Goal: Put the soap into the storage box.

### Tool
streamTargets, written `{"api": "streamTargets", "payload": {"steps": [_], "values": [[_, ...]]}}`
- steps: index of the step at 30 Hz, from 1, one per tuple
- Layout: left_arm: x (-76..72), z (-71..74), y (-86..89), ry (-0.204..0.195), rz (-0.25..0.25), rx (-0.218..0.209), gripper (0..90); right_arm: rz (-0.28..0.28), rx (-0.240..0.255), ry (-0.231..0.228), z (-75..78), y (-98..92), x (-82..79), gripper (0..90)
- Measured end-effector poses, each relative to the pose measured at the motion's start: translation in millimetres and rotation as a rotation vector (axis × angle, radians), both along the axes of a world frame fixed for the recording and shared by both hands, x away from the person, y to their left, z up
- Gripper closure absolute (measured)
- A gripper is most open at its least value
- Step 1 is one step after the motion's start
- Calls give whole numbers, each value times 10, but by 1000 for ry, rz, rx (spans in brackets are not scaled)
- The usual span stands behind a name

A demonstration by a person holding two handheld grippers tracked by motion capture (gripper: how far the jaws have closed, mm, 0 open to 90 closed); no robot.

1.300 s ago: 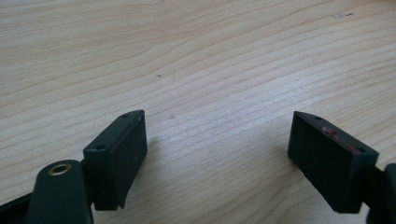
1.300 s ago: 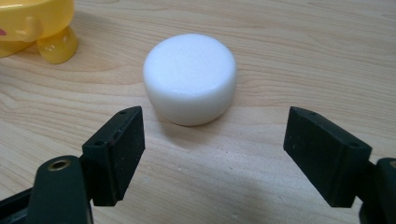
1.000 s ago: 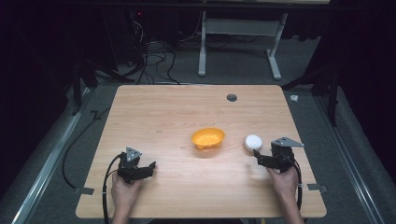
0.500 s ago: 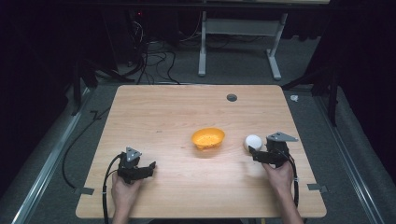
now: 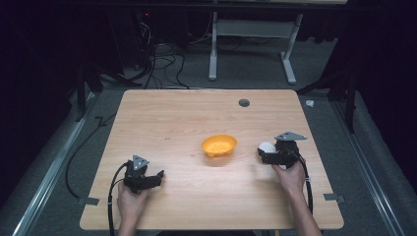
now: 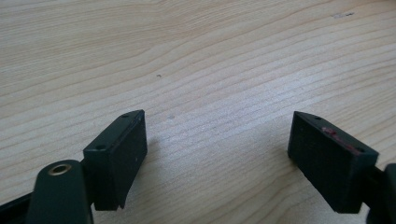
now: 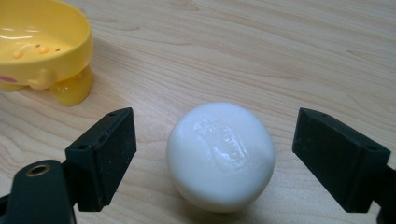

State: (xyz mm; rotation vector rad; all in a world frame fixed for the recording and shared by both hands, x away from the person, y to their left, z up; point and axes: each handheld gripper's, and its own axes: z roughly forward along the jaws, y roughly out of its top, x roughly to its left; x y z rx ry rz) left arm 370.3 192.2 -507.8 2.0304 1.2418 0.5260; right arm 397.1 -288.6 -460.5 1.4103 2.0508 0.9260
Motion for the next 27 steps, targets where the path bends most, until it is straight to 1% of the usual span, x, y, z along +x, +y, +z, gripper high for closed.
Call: {"api": "streamTargets", "payload": {"steps": [4,11,18,23,27], "values": [[0,0,0,0,0,0,203,-5,16,13,-45,-11,43,128],[0,-1,0,-1,0,-1,204,-14,19,31,-127,-19,110,128],[0,-1,0,-1,0,-1,204,-22,11,63,-227,-7,160,130],[0,-1,0,-1,0,-1,203,-22,-7,62,-246,16,169,138],[0,-1,0,-1,0,-1,203,-25,-15,69,-268,19,178,146]]}}
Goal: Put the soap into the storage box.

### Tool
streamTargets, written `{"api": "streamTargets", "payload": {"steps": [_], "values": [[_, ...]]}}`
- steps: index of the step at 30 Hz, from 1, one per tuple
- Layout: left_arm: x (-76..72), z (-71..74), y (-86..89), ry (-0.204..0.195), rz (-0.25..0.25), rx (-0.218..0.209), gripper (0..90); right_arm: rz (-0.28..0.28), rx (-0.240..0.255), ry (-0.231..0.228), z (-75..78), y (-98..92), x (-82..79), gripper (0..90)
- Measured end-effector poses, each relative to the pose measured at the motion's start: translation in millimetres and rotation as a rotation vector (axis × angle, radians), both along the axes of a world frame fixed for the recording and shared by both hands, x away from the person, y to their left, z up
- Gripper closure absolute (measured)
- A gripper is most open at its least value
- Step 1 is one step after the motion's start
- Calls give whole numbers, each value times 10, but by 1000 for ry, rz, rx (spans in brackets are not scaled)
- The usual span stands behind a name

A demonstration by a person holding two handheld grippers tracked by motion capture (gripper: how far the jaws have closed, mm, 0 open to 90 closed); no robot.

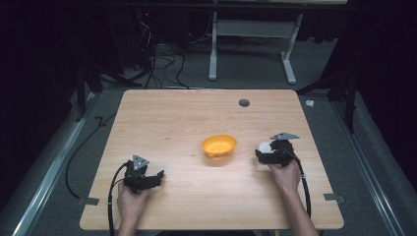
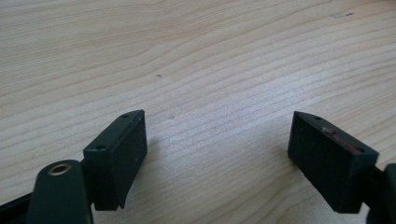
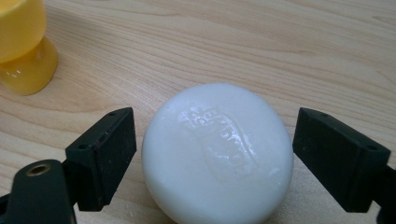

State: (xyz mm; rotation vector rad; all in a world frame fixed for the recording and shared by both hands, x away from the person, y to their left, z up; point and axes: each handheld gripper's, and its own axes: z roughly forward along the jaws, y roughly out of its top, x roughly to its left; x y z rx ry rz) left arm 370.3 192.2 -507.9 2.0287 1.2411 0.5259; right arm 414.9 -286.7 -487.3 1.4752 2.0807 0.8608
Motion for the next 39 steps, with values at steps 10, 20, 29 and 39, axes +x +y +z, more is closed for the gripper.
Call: {"api": "streamTargets", "payload": {"steps": [10,20,29,39], "values": [[0,0,0,0,0,0,203,7,-11,12,-28,9,8,166],[0,0,0,0,0,0,203,20,-38,32,-79,32,20,217],[0,0,0,0,0,0,203,28,-36,36,-100,5,21,245],[0,0,1,0,0,-1,204,22,-27,36,-102,1,21,251]]}}
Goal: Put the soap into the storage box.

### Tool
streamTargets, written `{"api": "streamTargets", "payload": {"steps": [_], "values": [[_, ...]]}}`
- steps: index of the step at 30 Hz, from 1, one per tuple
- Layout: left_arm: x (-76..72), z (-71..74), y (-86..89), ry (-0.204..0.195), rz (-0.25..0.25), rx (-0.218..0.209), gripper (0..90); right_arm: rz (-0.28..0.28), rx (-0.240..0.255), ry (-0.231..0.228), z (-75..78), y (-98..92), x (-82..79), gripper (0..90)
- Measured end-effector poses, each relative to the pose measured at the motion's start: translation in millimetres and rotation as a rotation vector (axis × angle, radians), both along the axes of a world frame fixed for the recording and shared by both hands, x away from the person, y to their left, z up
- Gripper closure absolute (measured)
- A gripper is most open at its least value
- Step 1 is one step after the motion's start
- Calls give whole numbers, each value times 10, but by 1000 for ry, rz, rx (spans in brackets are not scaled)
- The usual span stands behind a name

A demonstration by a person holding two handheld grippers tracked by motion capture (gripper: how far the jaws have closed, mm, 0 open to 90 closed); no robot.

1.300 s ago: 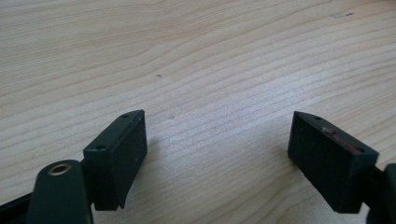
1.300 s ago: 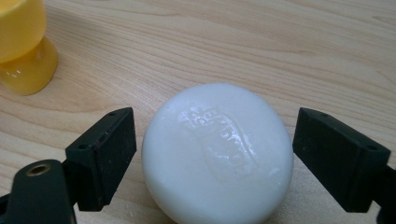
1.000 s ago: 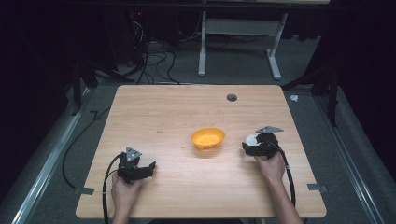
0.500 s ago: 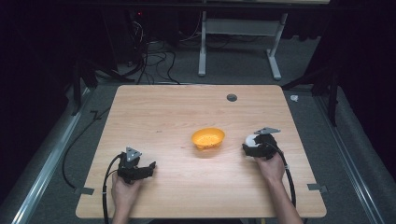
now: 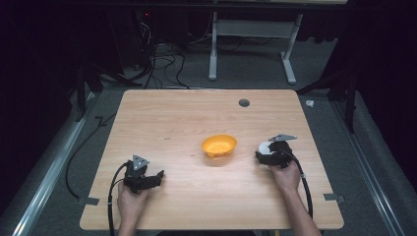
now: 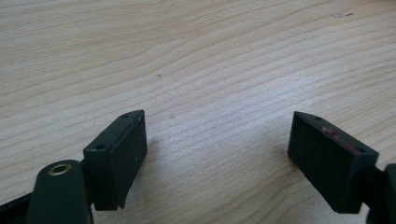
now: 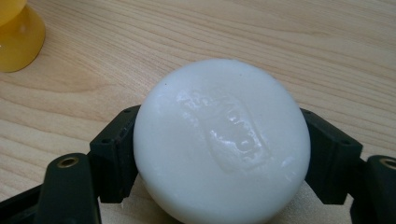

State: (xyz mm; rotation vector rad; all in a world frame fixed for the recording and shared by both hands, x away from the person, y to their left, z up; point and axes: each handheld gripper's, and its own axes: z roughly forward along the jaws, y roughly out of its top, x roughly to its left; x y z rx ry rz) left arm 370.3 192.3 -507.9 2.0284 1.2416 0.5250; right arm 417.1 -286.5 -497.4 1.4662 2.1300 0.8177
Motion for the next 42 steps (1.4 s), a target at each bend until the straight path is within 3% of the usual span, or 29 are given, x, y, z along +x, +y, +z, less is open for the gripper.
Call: {"api": "streamTargets", "payload": {"steps": [6,42], "values": [[0,1,1,1,-1,0,204,0,31,3,4,-15,3,251],[1,1,1,2,-1,0,203,58,61,-54,333,21,-202,250]]}}
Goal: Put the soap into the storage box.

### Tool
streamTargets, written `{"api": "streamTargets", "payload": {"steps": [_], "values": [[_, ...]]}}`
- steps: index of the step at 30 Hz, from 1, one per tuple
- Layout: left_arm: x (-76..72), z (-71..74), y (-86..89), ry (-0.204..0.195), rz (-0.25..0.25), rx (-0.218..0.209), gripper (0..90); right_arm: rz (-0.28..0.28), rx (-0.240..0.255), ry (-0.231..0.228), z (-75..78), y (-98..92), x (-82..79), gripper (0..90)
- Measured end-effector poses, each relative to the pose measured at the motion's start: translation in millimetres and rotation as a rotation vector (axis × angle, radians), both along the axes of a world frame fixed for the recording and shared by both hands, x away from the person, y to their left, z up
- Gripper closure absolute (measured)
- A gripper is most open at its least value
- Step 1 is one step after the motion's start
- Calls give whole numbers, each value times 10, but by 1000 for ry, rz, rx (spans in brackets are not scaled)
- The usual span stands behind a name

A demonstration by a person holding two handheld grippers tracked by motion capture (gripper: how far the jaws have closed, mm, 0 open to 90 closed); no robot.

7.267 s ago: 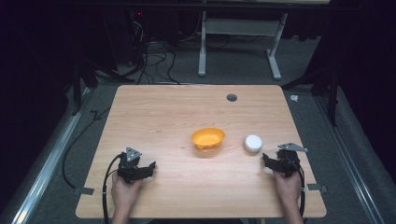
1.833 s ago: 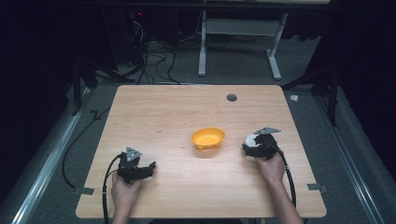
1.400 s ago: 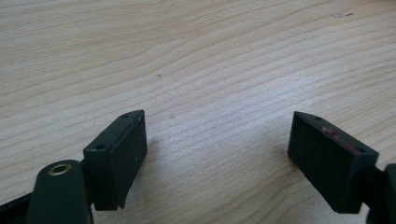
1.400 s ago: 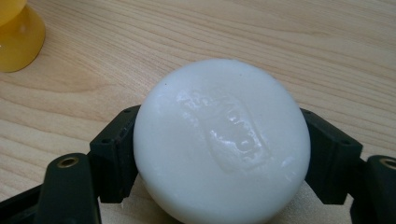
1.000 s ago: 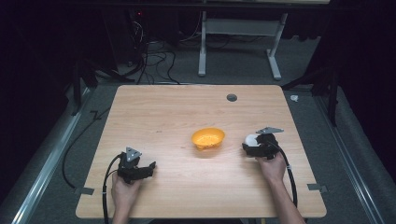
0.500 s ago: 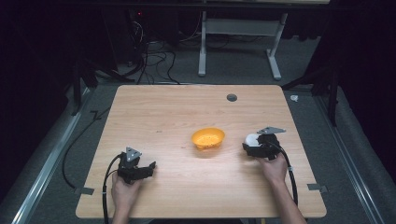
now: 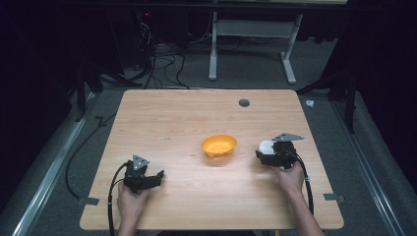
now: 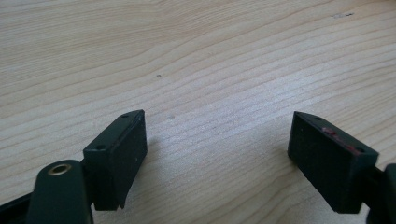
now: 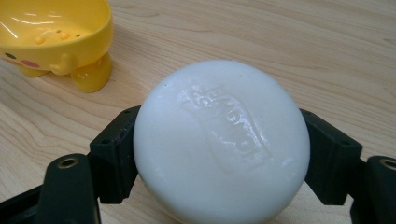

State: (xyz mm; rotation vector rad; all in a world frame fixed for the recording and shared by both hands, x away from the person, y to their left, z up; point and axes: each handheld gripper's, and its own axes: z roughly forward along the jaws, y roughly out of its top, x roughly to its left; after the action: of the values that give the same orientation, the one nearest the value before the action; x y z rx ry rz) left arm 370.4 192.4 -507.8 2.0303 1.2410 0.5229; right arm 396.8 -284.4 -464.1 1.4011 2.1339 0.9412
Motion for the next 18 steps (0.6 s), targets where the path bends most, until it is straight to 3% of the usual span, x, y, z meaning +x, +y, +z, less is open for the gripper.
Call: {"api": "streamTargets", "payload": {"steps": [18], "values": [[0,0,0,0,0,0,203,52,13,-24,206,144,-50,250]]}}
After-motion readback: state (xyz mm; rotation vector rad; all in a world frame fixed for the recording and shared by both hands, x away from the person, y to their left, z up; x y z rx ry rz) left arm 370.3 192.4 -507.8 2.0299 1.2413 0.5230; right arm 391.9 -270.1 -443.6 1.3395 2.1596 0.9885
